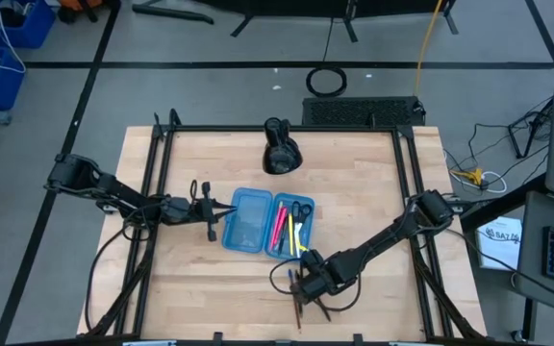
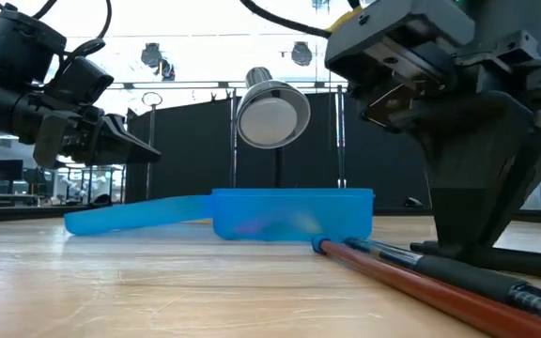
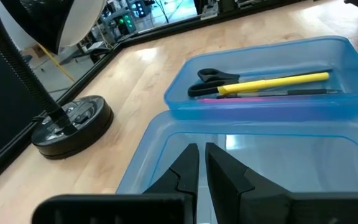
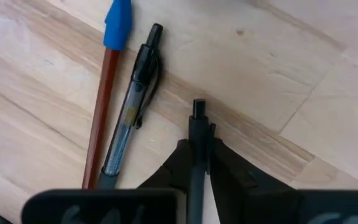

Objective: Pick & place school supplies into a supply box
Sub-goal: Put the right black pen into the blue supply box

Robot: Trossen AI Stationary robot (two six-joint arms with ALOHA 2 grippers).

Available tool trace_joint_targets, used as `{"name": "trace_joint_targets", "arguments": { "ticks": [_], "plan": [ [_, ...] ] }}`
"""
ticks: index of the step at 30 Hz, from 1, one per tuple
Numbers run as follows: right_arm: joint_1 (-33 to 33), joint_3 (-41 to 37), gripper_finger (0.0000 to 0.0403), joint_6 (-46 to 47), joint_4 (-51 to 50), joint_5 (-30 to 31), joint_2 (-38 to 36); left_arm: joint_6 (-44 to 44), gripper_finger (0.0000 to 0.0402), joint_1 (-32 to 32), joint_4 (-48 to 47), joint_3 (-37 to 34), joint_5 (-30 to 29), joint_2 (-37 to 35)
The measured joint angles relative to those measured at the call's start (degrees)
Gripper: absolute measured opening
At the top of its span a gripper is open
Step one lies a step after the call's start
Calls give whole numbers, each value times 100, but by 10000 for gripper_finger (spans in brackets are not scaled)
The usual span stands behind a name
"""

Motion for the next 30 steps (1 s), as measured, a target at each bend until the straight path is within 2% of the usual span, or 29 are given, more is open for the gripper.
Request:
{"name": "trace_joint_targets", "arguments": {
  "ticks": [5, 20, 25, 30],
  "plan": [
    [-27, 1, 6, -9, 130, 466, -193, -53, 35, 0, 1, 0, 4, 0],
    [-28, 4, 6, -228, 395, 618, -200, -199, 35, 0, -54, 0, 11, 0],
    [-27, 9, 32, -288, 550, 514, -207, -199, 35, 0, -77, 0, 11, 0],
    [-71, 12, 85, -280, 576, 297, -211, -199, 35, 0, -77, -1, 11, 0]
  ]
}}
